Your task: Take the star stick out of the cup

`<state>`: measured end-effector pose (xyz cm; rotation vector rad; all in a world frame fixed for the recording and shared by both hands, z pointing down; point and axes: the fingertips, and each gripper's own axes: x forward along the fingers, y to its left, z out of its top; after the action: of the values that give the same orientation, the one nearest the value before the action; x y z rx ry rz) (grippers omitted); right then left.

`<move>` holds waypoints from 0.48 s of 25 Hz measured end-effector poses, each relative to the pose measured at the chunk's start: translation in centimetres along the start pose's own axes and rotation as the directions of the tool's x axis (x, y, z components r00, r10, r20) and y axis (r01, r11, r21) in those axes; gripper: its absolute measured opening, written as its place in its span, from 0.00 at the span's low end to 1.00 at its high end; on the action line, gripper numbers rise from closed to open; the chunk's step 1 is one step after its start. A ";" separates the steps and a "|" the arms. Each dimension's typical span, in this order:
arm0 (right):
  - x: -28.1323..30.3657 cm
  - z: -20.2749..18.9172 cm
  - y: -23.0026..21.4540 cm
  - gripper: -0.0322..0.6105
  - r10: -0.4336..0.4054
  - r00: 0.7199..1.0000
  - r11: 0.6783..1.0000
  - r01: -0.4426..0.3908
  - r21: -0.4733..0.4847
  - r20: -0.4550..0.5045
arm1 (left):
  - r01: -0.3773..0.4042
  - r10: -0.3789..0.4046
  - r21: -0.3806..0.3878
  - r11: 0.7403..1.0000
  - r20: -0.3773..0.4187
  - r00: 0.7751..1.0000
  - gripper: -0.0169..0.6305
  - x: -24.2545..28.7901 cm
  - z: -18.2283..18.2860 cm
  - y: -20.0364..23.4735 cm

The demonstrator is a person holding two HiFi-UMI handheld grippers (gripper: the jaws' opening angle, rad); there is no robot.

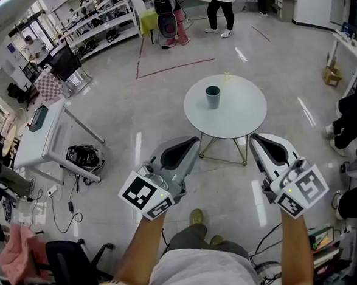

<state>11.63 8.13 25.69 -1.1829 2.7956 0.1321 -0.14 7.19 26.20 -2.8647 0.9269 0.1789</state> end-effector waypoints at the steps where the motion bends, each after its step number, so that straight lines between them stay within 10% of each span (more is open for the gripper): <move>1: 0.0 -0.1 -0.2 0.07 0.000 1.000 1.000 0.000 0.001 0.000 | 0.000 0.000 0.001 1.000 0.000 1.000 0.05 0.2 -0.1 0.1; 12: 1.7 -1.4 -2.8 0.07 -0.027 0.999 1.000 0.027 -0.007 -0.022 | 0.016 -0.016 -0.022 1.000 0.015 1.000 0.05 2.7 -1.6 3.0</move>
<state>12.35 4.82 26.72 -1.2310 2.7985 0.1272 0.40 2.98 27.13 -2.8861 0.9050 0.2091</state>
